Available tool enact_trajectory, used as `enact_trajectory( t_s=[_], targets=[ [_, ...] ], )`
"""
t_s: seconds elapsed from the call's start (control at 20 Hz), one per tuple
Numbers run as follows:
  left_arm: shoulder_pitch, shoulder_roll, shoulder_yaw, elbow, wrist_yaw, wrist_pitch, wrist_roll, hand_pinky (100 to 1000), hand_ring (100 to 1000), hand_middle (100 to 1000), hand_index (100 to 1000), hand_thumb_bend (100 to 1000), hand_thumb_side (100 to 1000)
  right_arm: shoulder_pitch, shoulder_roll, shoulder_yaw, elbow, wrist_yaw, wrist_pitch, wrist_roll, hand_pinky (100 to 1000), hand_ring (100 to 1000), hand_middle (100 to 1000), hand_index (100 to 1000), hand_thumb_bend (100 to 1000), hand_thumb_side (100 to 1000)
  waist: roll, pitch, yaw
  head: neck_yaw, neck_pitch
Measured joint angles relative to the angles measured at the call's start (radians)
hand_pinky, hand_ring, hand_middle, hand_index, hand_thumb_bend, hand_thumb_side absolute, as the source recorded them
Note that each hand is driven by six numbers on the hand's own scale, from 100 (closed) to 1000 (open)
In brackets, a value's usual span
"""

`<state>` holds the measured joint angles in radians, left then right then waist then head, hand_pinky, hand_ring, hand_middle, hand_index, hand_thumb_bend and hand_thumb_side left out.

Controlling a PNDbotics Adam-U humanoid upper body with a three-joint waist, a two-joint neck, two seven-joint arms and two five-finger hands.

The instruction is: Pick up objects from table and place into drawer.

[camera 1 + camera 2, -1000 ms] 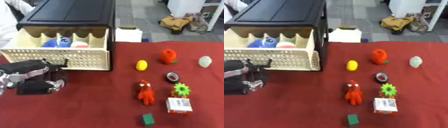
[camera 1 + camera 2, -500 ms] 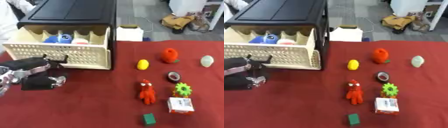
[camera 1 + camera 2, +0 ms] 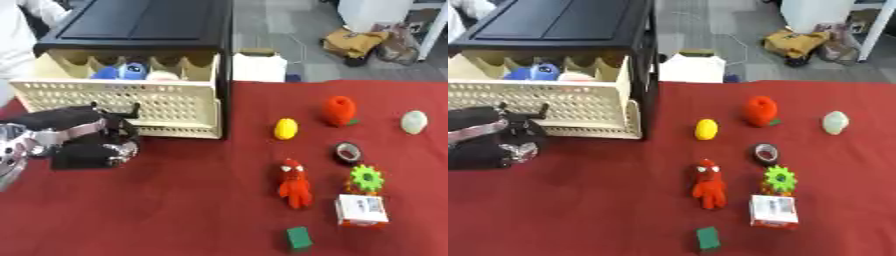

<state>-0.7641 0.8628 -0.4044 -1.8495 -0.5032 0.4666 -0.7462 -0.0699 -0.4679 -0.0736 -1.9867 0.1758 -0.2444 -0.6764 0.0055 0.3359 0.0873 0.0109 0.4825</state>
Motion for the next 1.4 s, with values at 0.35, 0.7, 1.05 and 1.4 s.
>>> enact_trajectory(
  t_s=[0.35, 0.7, 1.05, 1.4],
  targets=[
    [-0.026, -0.023, -0.005, 0.039, -0.024, 0.0, 0.005, 375, 565, 584, 887, 100, 1000, 0.0, 0.008, 0.0, 0.0, 0.0, 0.001, 0.004, 611, 619, 526, 741, 100, 832, 0.0, 0.001, 0.0, 0.002, 0.0],
    [-0.059, -0.057, -0.006, 0.093, -0.046, -0.002, 0.028, 366, 542, 566, 877, 100, 1000, 0.001, 0.009, 0.0, 0.0, 0.0, 0.0, 0.009, 611, 618, 525, 740, 100, 832, -0.002, 0.004, -0.003, 0.002, -0.001],
    [-0.09, -0.086, -0.011, 0.144, -0.066, -0.008, 0.057, 355, 517, 549, 865, 100, 1000, 0.001, 0.016, 0.0, 0.0, 0.0, 0.003, 0.013, 611, 617, 523, 740, 100, 831, -0.002, 0.009, -0.005, 0.004, -0.002],
    [-0.115, -0.114, -0.011, 0.189, -0.084, -0.016, 0.091, 340, 490, 535, 850, 100, 1000, 0.001, 0.017, 0.0, 0.0, 0.001, 0.004, 0.015, 612, 616, 522, 739, 100, 831, -0.002, 0.011, -0.007, 0.004, -0.018]
  ],
)
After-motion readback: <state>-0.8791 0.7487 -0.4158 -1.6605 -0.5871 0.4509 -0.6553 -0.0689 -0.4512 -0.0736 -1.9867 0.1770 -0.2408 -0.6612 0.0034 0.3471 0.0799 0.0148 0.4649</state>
